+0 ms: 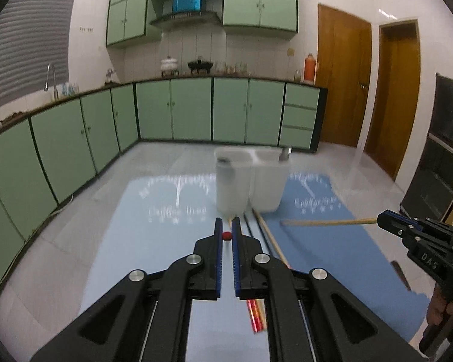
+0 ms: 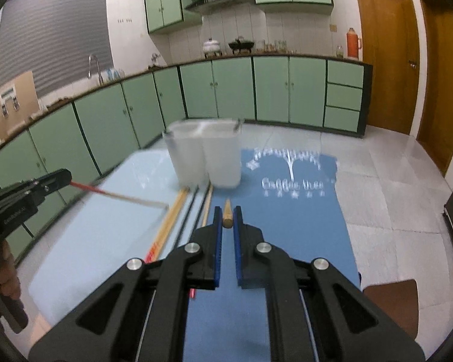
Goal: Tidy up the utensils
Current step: 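Carry both chopsticks upright into the white holder and open both tools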
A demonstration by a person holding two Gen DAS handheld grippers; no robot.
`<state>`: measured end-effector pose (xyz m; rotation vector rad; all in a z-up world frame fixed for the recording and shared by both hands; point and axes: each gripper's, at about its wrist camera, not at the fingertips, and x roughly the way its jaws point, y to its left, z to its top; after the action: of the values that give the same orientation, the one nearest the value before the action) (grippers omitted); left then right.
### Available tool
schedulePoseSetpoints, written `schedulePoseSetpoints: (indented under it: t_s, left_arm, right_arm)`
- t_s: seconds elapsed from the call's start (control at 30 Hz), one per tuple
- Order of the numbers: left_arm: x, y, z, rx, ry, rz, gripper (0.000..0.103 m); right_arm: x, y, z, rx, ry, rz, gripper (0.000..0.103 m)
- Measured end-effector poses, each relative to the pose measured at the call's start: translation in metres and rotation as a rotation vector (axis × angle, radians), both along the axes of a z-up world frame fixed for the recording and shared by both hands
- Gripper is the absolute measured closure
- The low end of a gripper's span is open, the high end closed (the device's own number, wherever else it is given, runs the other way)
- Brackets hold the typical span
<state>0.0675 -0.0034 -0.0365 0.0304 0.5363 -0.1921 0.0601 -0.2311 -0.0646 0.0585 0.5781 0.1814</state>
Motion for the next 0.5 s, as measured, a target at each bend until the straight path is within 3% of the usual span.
schedulePoseSetpoints:
  t_s: [0.27,0.5]
  left_arm:
    - [0.024,-0.005,0.029,-0.007,-0.045,-0.043,0.097]
    - [0.036,-0.005,0.038,-0.029,-0.036,-0.06,0.097]
  right_arm:
    - [0.036,-0.012,0.046,0.085,0.008,0.042,0.097]
    - [0.053,-0.005,0.069,0.037,0.002,0.074,0.097]
